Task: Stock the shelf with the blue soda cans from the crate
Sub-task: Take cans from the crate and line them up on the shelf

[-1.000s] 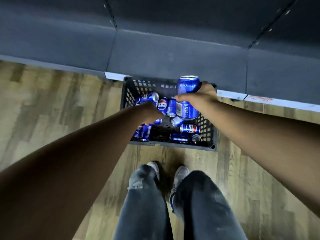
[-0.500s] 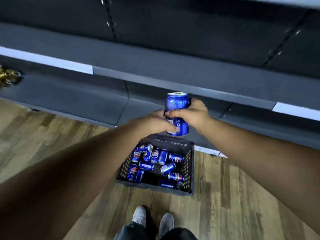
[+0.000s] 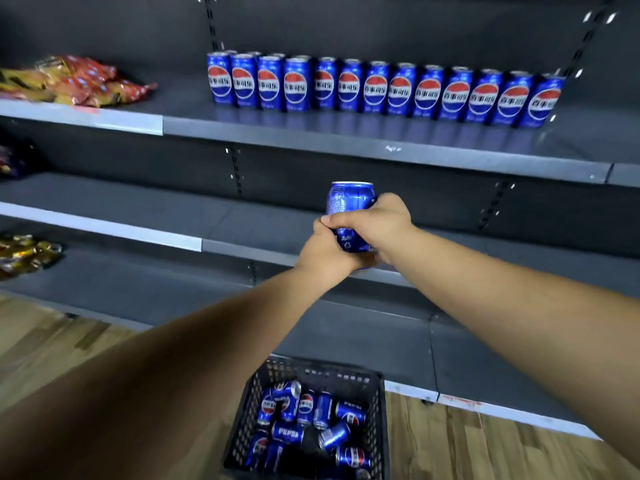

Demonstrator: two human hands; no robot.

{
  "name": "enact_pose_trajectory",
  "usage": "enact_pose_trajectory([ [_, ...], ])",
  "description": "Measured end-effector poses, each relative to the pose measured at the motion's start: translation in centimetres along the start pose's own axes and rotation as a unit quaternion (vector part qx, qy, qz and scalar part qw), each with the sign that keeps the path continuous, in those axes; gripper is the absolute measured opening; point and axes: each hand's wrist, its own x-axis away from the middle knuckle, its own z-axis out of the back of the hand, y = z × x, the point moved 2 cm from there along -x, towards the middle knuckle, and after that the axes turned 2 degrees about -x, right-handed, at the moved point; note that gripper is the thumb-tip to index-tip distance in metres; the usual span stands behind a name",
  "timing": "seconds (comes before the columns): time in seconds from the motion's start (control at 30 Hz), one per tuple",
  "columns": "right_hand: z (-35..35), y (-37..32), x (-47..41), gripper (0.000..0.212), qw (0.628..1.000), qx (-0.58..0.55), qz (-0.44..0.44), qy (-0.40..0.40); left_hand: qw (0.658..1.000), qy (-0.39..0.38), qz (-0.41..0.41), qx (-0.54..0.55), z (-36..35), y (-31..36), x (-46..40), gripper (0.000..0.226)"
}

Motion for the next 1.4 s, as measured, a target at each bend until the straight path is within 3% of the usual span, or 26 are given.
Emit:
enact_pose_trajectory([
  [0.1, 0.3, -2.5, -0.1, 0.062, 1.000, -0.018, 0.020, 0.015, 0.999, -0.002, -0.022, 0.028, 1.2, 1.9, -1.0, 0.097],
  [0.27, 1.6, -4.3, 0.2, 0.066, 0.998, -0.042, 0.041, -0.014, 0.998, -0.010, -0.060, -0.014, 3.0, 4.1, -1.6, 0.079],
  [0.4, 2.8, -4.8, 0.9, 0.044, 0.991, -0.088, 0.063, -0.072, 0.996, -0.008, -0.088, -0.029, 3.9, 4.8, -1.3, 0.061],
  [0.5, 3.1, -5.3, 0.8, 0.064, 0.983, -0.122, 0.068, -0.120, 0.993, -0.049, -0.108, -0.017, 4.7, 5.3, -1.3, 0.055],
  [0.57, 2.9, -5.5, 0.6, 0.069, 0.977, -0.153, 0.055, -0.141, 0.991, -0.082, -0.106, -0.010, 5.1, 5.5, -1.6, 0.059],
  [0.73, 2.5, -5.8, 0.0, 0.050, 0.985, -0.113, 0.047, -0.121, 0.982, -0.169, -0.080, 0.009, 5.4, 5.3, -2.5, 0.092],
  [0.83, 2.0, -6.1, 0.1, 0.040, 0.990, -0.077, 0.076, -0.094, 0.985, -0.153, -0.074, 0.014, 5.1, 5.0, -2.2, 0.081],
  [1.03, 0.3, -6.8, -0.6, 0.056, 0.996, -0.074, 0.047, -0.016, 0.989, -0.088, -0.087, 0.076, 4.4, 5.5, -2.3, 0.056],
  [1.1, 0.4, -7.3, -0.6, 0.059, 0.995, -0.082, 0.042, -0.040, 0.989, -0.096, -0.095, 0.068, 5.2, 5.8, -2.6, 0.046],
  [1.23, 0.9, -7.2, -0.1, 0.077, 0.985, -0.106, 0.046, -0.126, 0.982, -0.153, -0.069, 0.085, 7.2, 5.6, -3.1, 0.052],
  [1.27, 0.7, -6.9, -0.2, 0.075, 0.980, -0.131, 0.038, -0.143, 0.979, -0.170, -0.063, 0.093, 7.4, 5.5, -3.1, 0.047],
  [1.33, 0.1, -6.3, -0.2, 0.051, 0.971, -0.183, 0.039, -0.152, 0.974, -0.192, -0.050, 0.106, 7.6, 5.4, -2.9, 0.041],
  [1.4, -0.3, -6.1, -0.3, 0.042, 0.971, -0.199, 0.041, -0.130, 0.974, -0.189, -0.046, 0.120, 7.3, 5.3, -2.7, 0.047],
])
